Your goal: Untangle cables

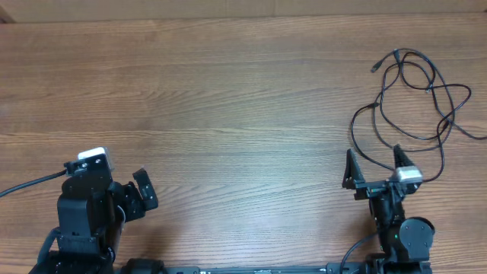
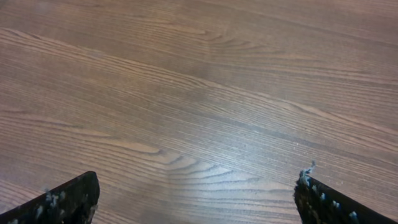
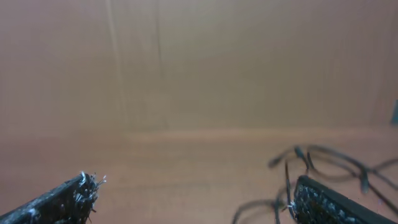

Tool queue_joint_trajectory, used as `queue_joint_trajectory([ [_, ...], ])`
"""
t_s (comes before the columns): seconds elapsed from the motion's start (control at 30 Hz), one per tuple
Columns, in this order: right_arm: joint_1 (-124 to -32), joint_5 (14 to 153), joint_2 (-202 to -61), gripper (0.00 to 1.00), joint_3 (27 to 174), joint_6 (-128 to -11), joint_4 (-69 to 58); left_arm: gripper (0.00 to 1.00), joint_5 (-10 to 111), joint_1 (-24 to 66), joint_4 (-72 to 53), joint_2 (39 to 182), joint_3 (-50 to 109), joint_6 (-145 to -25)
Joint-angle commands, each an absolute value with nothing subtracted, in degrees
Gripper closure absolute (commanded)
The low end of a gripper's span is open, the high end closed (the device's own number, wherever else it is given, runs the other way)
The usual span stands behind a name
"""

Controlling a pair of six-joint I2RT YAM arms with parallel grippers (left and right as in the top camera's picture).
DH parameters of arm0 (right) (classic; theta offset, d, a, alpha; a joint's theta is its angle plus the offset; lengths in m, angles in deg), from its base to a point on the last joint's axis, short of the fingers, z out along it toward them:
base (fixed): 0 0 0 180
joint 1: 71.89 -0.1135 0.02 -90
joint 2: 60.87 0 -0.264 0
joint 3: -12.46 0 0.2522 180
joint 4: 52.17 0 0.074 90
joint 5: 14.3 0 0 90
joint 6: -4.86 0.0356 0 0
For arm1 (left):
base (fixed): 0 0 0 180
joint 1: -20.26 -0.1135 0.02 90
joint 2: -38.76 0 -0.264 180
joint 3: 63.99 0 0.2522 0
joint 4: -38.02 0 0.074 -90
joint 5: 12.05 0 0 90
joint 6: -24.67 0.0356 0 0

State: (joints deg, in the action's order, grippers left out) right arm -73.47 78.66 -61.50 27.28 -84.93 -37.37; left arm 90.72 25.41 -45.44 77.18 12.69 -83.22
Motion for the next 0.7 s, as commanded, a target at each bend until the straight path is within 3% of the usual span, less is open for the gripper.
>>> queue_joint_trajectory([
  [0.0,-73.82,78.29,-60.99,0.0,26.67,-85.52,-33.65,0.0,91.88,25.47,-45.39,77.0,12.38,-83.76],
  [0.67,-73.8,77.87,-61.04,0.0,26.67,-85.56,-33.72,0.0,91.88,25.47,-45.41,77.0,12.38,-83.76],
])
